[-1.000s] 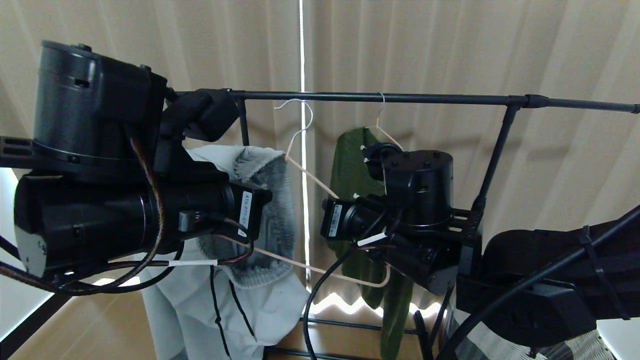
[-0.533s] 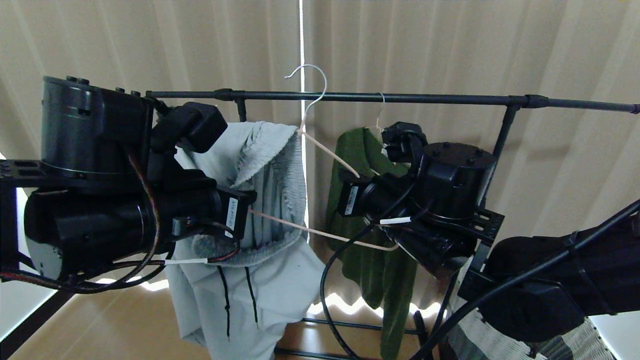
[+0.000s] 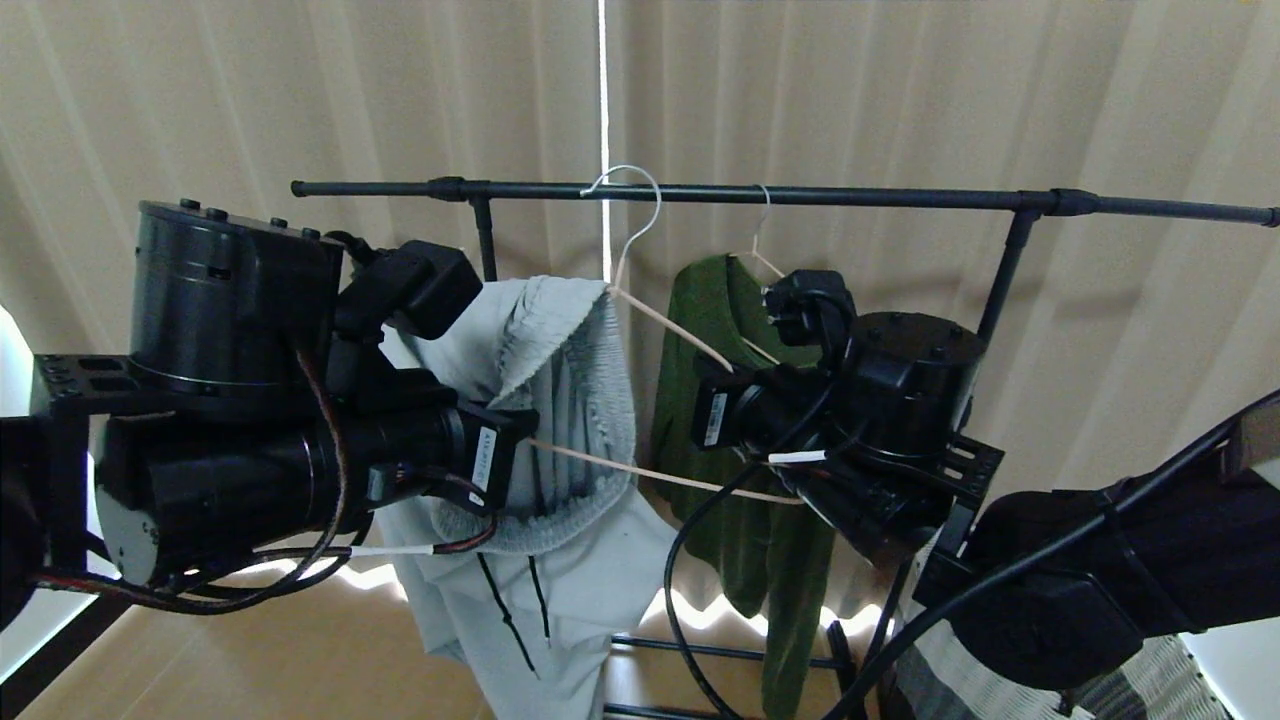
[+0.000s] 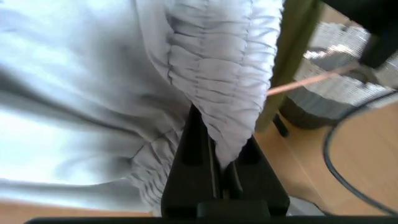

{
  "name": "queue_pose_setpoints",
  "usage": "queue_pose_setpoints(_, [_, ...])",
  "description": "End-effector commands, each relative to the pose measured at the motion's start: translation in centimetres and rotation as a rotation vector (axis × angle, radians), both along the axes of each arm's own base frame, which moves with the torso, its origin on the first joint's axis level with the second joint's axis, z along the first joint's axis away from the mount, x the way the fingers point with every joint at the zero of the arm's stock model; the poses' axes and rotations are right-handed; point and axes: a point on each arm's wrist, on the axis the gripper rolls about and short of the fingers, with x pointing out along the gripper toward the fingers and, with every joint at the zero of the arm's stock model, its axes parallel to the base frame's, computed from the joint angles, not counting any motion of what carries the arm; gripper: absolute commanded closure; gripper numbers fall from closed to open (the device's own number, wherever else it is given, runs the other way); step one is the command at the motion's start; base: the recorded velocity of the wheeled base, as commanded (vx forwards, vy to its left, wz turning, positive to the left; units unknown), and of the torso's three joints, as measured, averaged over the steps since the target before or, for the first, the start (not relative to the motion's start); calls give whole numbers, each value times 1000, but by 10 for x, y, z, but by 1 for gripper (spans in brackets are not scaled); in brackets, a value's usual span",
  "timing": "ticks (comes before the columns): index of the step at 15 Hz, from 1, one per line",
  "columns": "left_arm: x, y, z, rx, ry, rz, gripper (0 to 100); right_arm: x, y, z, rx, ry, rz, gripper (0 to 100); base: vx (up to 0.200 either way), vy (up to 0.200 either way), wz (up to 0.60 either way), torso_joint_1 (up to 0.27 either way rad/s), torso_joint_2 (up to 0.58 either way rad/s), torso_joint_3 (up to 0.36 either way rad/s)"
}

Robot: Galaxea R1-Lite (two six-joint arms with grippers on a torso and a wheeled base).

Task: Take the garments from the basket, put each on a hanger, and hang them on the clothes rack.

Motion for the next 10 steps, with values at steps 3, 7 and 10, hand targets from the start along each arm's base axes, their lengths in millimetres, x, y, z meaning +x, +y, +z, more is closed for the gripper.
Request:
queue_pose_setpoints(3, [-9, 6, 6, -13, -27, -7, 0, -9, -11, 11, -27, -31, -1, 100, 0, 0, 0, 0, 0, 0])
queue_pose_setpoints(7, [-30, 20, 2, -21, -127, -55, 0, -7, -39, 12, -74, -40, -57, 100, 0, 0, 0, 0, 0, 0])
queue_pose_setpoints(10, [-48, 32, 5, -46, -214, -171, 0, -7, -58, 11, -92, -58, -80, 100, 0, 0, 0, 0, 0, 0])
